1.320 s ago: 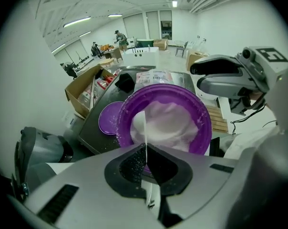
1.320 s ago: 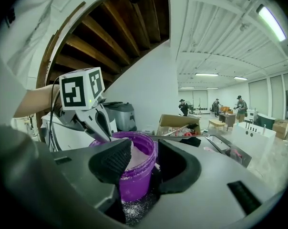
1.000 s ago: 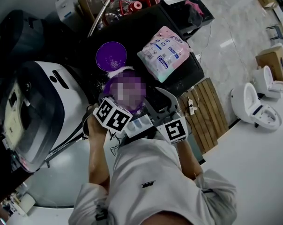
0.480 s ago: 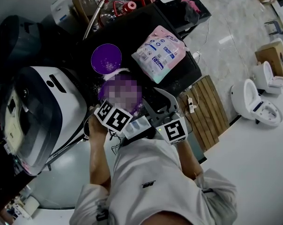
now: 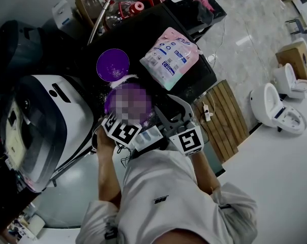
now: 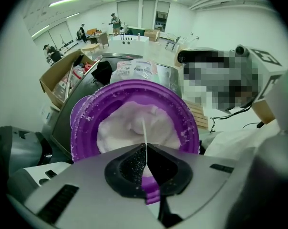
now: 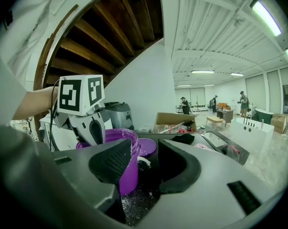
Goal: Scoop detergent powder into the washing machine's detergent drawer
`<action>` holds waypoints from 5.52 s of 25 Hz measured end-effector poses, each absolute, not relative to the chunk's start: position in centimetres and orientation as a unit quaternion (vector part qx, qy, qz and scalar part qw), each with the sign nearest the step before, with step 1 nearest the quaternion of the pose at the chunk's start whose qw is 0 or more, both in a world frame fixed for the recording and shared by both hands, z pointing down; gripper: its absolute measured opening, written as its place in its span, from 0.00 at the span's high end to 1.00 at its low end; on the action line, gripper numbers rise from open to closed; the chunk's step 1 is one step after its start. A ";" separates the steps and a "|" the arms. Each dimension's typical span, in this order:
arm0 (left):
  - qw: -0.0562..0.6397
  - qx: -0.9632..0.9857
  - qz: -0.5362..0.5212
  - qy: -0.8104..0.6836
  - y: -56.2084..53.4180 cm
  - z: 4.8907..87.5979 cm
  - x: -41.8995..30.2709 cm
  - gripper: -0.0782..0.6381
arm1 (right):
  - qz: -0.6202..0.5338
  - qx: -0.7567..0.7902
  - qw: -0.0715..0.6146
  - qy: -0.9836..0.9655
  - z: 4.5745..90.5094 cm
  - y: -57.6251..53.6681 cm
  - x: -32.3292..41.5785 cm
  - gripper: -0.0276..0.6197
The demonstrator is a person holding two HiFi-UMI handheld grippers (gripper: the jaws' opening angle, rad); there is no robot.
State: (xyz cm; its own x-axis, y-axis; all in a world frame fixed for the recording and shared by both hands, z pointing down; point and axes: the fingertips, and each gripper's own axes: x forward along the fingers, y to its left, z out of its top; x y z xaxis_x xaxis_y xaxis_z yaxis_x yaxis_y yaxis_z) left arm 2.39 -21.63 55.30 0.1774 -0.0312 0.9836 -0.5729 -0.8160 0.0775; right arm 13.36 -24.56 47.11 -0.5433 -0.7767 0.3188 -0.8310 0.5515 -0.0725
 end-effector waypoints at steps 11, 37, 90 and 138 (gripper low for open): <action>0.267 0.781 0.530 -0.193 -20.5 53.7 3.5 0.87 | 0.130 0.465 0.130 -0.866 47.0 -23.7 12.7 0.69; 0.349 0.850 0.292 -0.267 -19.2 50.6 0.3 0.87 | 0.104 0.467 0.160 -0.863 46.7 -20.3 6.2 0.69; 0.279 0.830 0.160 -0.455 -9.9 45.4 -1.6 0.87 | 0.067 0.396 0.134 -0.906 45.5 -8.8 4.1 0.70; 0.347 0.826 0.213 -0.391 4.4 58.8 -5.8 0.87 | 0.115 0.463 0.220 -0.851 55.6 3.1 2.7 0.71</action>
